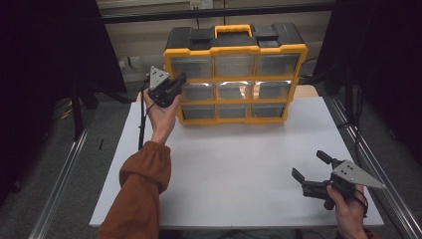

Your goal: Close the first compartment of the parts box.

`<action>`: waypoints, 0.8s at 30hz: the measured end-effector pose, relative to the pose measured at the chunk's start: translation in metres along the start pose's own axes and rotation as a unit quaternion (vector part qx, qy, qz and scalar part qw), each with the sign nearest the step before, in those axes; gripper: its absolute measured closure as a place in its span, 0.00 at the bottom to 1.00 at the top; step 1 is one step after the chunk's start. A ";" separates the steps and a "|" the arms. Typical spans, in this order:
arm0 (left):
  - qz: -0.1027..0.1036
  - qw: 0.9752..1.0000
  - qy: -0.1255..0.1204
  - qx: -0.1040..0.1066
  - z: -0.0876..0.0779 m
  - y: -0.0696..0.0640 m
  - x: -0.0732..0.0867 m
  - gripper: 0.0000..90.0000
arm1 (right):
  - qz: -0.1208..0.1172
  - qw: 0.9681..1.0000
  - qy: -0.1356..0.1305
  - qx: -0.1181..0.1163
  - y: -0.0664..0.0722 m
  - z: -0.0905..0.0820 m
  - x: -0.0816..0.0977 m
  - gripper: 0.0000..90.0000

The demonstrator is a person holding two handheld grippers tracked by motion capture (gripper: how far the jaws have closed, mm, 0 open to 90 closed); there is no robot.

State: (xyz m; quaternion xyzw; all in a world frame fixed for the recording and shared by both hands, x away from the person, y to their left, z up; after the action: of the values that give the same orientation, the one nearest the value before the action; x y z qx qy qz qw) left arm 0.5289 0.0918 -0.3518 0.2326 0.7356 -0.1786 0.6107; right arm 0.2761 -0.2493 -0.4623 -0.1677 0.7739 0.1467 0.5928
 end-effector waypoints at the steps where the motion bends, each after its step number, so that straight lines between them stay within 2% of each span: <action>1: 0.001 1.000 0.000 0.000 0.001 0.000 0.000 1.00 | 0.000 1.000 -0.002 0.002 0.000 0.000 0.000 0.00; 17: 0.006 1.000 0.008 -0.011 0.008 0.004 -0.001 1.00 | 0.000 1.000 -0.002 0.002 0.000 0.000 0.000 0.00; 24: 0.012 1.000 0.006 -0.004 0.008 0.003 -0.001 0.99 | 0.000 1.000 0.000 -0.001 0.001 0.000 0.000 0.00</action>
State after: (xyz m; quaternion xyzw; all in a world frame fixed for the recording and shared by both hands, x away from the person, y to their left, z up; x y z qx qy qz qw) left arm 0.5368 0.0896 -0.3519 0.2404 0.7369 -0.1667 0.6094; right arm 0.2759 -0.2487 -0.4622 -0.1684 0.7737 0.1473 0.5927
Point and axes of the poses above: each handheld gripper's, and its own axes: z roughly forward along the jaws, x roughly out of its underside, y roughly to its left, the point moved 9 cm from there along z, roughly forward along the jaws, and after that the axes turned 4 degrees about y, right-handed, at the moved point
